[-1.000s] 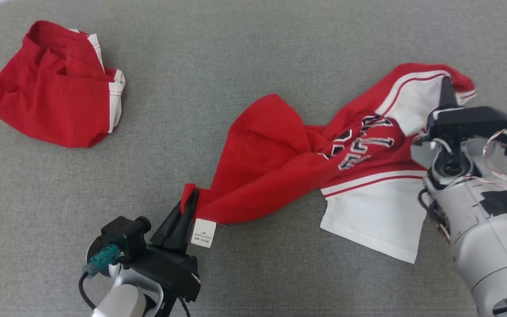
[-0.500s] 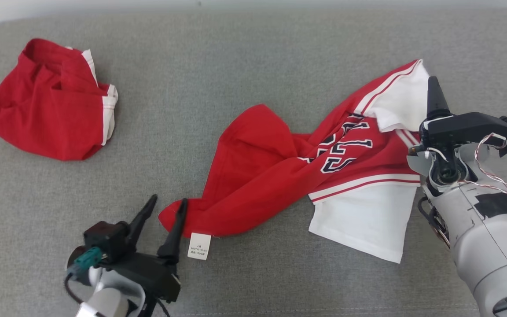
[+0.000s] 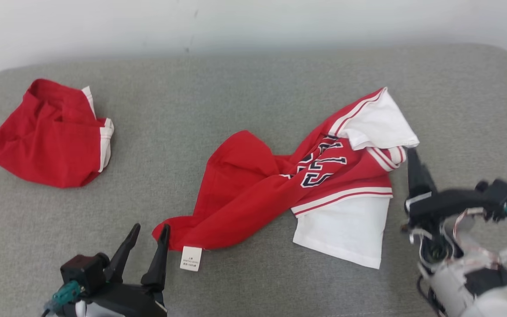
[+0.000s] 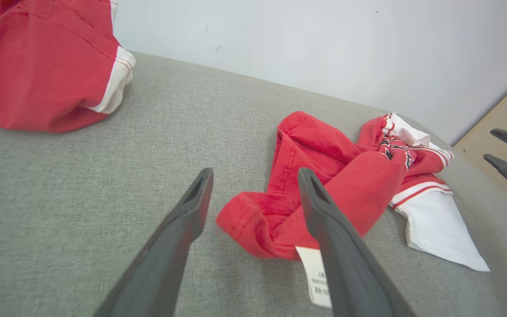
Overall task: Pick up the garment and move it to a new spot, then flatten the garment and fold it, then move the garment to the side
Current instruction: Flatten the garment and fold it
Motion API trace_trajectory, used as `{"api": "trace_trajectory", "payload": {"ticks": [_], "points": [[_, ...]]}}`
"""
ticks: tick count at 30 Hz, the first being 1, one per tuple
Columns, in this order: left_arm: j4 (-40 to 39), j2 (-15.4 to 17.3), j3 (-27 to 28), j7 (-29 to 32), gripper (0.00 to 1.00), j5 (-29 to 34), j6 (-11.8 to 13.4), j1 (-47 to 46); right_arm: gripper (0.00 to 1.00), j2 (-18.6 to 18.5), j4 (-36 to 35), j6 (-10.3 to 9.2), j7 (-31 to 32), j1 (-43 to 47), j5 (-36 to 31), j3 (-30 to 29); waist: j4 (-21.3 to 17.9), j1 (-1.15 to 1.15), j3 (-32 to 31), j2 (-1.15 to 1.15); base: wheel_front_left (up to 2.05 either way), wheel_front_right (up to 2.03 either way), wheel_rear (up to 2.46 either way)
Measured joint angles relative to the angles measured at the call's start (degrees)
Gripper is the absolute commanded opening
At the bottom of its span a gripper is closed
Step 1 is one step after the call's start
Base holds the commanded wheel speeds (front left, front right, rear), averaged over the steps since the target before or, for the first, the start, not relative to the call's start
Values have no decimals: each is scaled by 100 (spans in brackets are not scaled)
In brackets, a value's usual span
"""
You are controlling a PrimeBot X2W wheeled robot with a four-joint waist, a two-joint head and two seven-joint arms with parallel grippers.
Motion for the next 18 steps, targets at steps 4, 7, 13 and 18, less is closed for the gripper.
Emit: {"api": "trace_trajectory", "payload": {"ticks": [4,7,13,18], "points": [[-143,-8,43,0,100,-13,7,190,100,-126,-464,0,-103,615,-92,86,-100,0,-138,0,0,0,0],[-242,-15,70,0,100,-13,22,265,100,-224,-848,0,-124,1062,-314,274,-168,0,-217,0,0,0,0],[-414,-25,116,0,100,-5,70,359,100,-383,-1459,0,-177,1745,-954,576,-239,0,-331,0,0,0,0],[-512,-60,132,0,100,23,160,492,100,-456,-1889,-13,-177,2102,-1490,561,-257,0,-360,0,0,0,0]]}}
